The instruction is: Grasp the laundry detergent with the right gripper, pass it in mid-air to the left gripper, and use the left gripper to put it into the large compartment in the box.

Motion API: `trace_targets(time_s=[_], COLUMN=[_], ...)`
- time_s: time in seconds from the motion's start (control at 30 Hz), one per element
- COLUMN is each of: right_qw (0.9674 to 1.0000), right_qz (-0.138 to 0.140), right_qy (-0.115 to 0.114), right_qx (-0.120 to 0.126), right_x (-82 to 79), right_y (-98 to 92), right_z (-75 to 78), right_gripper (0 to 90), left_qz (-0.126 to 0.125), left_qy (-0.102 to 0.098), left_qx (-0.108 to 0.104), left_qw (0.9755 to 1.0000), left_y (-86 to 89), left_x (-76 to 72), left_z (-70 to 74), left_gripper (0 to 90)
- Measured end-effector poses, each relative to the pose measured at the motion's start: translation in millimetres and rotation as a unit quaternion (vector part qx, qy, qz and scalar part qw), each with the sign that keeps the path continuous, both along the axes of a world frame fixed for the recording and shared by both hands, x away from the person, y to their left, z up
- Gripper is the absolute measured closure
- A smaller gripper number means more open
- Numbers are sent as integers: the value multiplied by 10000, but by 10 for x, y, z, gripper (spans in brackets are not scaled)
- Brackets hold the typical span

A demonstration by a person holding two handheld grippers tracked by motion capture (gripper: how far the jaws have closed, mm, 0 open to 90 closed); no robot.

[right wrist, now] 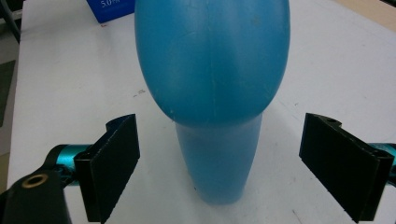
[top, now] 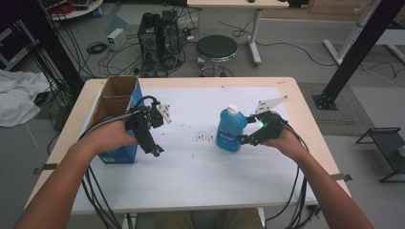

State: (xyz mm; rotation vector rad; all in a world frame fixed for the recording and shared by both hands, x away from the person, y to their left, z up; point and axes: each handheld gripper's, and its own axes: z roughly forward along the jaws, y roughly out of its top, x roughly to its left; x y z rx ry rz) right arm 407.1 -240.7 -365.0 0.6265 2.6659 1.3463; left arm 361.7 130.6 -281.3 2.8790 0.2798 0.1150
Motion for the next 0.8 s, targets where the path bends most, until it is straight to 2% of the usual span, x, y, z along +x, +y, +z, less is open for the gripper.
trace_targets(time_s=[0.23,0.37,0.4,0.43,0.5,0.57,0.6,0.67,0.7,0.8], right_qw=[10000,10000,9999,9999,9999,9999,9999,9998,9998,9997], right_qz=[18,57,67,80,73,81,86,107,100,97], right_qy=[-25,-34,-33,-46,-37,-36,-19,-47,-45,-69], right_qx=[29,62,89,75,64,93,120,154,162,189], right_x=[20,37,39,42,43,54,55,62,58,59], right_y=[71,109,121,132,147,175,184,201,215,246], right_z=[-29,-51,-59,-65,-70,-90,-94,-103,-106,-119], right_gripper=[113,113,113,113,113,113,113,113,113,113], left_qz=[-9,3,-28,6,1,32,-40,35,-35,14], left_qy=[2,-8,21,20,6,-10,-16,2,-6,-19], left_qx=[52,-2,62,1,9,34,114,63,145,102], left_qw=[10000,10000,10000,10000,10000,10000,9999,10000,9999,9999], left_y=[2,12,15,18,20,24,27,28,31,34], left_x=[7,9,13,9,9,4,12,3,11,5], left_z=[2,-7,1,-10,-15,-17,-9,-18,-9,-10], left_gripper=[116,116,116,116,116,116,116,116,116,116])
